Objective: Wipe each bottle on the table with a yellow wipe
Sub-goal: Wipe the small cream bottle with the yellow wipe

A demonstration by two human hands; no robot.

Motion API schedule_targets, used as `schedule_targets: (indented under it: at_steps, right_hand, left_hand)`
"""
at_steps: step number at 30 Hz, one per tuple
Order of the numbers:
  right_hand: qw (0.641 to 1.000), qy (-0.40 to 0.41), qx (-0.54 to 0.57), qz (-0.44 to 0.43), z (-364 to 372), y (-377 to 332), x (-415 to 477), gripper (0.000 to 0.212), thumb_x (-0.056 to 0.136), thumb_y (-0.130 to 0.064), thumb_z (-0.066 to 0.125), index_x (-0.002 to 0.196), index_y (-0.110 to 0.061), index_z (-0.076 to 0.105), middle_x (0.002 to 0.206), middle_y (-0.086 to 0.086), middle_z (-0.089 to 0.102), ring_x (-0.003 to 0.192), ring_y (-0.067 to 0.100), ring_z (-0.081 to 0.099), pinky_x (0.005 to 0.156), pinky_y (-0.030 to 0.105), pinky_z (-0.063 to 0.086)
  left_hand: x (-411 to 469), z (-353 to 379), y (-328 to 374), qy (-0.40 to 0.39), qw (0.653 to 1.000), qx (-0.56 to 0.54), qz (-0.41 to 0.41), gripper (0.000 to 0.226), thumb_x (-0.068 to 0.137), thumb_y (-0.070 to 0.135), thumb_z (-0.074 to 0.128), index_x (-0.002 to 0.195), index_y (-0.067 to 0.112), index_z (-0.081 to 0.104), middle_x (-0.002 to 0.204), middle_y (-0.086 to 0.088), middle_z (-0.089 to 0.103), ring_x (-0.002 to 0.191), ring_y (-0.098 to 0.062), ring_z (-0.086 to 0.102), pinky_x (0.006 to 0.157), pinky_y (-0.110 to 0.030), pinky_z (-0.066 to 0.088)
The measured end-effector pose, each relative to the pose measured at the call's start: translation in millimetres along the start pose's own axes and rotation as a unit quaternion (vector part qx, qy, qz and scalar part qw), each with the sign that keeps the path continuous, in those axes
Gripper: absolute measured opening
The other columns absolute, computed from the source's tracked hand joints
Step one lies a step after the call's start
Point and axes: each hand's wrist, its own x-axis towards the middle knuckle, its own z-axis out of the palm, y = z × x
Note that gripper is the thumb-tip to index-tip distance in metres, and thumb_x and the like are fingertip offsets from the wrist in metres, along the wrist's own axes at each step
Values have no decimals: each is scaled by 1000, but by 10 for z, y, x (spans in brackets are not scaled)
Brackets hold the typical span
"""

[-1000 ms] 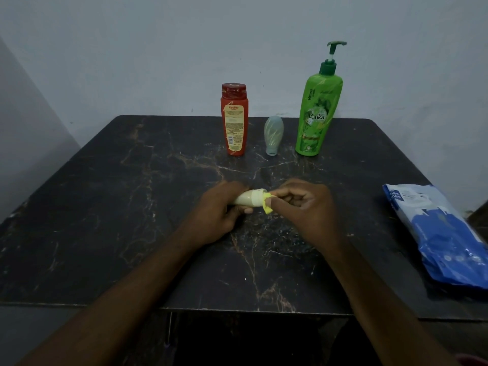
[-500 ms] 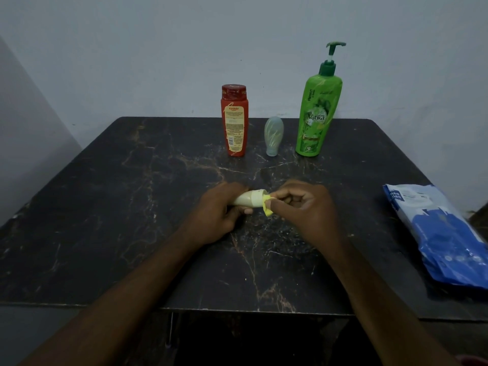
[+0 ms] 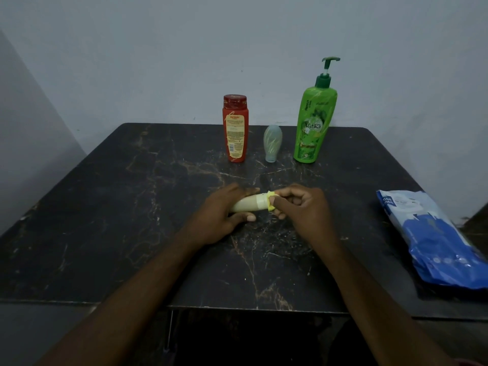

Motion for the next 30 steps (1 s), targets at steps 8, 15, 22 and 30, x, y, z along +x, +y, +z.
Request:
schedule_targets:
  at_steps: [8, 15, 22, 30]
  right_hand:
    - [996, 16, 63, 56, 40, 10, 1, 11, 86, -6, 74, 96, -6, 76, 72, 7, 75, 63, 17, 66, 56, 23, 54]
    - [986, 17, 122, 110, 137, -15, 132, 10, 86, -8, 74, 96, -8, 77, 81, 17, 75, 68, 21, 65, 65, 32, 54]
    - [995, 33, 55, 80, 458, -40, 620, 5, 86, -3, 74, 89, -7, 74, 74, 11, 73, 59, 12, 65, 57, 24, 54]
    - [997, 48, -5, 64, 573, 123, 794, 4, 86, -6, 74, 88, -9, 74, 71, 6, 73, 57, 9, 64, 58, 23, 54]
  left_hand:
    - [-112, -168, 18, -28, 997, -33, -63, 37, 95, 20, 69, 122, 27, 44, 122, 9, 51, 108, 0, 52, 85, -23, 47]
    - [-41, -472, 0, 103, 978, -87, -160, 37, 83, 19, 82, 107, 30, 56, 110, 23, 57, 100, 5, 57, 80, -16, 49]
    - [342, -936, -284, 125, 980, 19, -155, 39, 81, 16, 84, 115, 17, 65, 116, 0, 68, 101, -10, 62, 82, -20, 53]
    - [804, -1174, -654, 90, 974, 105, -177, 36, 86, 10, 79, 119, 15, 65, 121, -8, 68, 107, -21, 65, 85, -30, 52]
